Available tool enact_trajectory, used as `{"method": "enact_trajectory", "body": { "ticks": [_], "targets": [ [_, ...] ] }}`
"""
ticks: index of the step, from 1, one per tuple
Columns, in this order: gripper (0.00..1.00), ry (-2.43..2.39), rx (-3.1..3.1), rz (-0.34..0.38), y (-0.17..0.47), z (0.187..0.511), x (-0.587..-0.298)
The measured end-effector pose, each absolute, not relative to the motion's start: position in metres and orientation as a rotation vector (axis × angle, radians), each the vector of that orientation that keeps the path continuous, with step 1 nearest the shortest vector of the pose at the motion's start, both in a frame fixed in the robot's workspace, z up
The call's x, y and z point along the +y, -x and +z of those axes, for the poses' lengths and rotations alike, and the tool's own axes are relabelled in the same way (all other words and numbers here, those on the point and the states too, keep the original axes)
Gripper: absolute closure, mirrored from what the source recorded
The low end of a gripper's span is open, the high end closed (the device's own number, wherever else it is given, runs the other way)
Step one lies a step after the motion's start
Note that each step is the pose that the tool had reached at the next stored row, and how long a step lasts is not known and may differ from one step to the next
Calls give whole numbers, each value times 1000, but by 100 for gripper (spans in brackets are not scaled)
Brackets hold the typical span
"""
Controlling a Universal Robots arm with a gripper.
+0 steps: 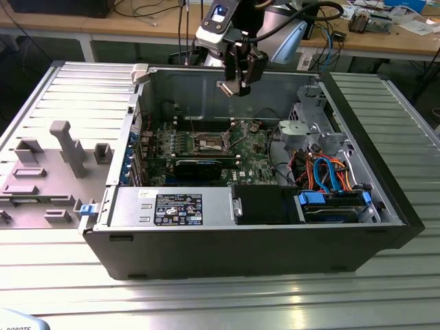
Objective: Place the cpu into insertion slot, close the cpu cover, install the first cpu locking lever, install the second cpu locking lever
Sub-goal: 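Place the cpu into insertion slot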
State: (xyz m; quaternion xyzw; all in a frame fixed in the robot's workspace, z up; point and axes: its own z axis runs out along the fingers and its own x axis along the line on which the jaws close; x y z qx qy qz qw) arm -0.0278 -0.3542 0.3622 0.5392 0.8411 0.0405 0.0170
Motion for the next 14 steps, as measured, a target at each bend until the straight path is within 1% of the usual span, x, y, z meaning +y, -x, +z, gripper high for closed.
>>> {"method": "enact_trajectory", "body": {
  "ticks": [14],
  "targets": [
    [46,-1776,2543,123,28,361,-354]
  ]
}}
